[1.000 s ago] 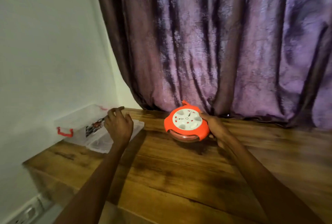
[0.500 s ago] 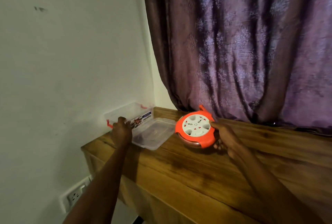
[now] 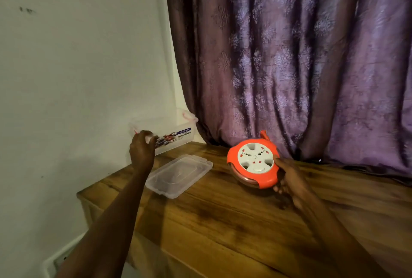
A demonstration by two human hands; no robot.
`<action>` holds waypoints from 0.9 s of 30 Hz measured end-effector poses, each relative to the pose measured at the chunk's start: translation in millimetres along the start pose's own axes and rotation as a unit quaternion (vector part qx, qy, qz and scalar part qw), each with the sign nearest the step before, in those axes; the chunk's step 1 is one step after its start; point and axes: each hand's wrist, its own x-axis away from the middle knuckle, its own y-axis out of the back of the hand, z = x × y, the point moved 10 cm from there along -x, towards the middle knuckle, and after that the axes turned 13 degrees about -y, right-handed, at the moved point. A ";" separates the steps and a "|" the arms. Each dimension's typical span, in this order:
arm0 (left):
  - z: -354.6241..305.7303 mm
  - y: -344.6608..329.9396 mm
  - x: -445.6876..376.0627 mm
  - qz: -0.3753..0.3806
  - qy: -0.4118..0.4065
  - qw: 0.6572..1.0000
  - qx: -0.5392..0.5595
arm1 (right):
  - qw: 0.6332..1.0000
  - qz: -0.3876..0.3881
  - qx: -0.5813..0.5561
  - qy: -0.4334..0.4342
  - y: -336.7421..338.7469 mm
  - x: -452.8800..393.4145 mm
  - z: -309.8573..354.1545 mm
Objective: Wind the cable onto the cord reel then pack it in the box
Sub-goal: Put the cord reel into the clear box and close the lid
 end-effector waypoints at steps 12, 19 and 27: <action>-141.7 -153.0 50.6 0.164 -0.042 0.943 0.286 | 0.975 -0.079 -0.167 0.120 73.8 28.8 55.2; -211.1 -208.0 102.3 0.235 -0.025 0.899 0.368 | 0.952 -0.134 -0.222 0.165 123.0 55.6 76.4; -239.3 -207.0 167.4 0.313 0.113 0.777 0.535 | 0.951 -0.206 -0.107 0.204 188.6 67.0 105.0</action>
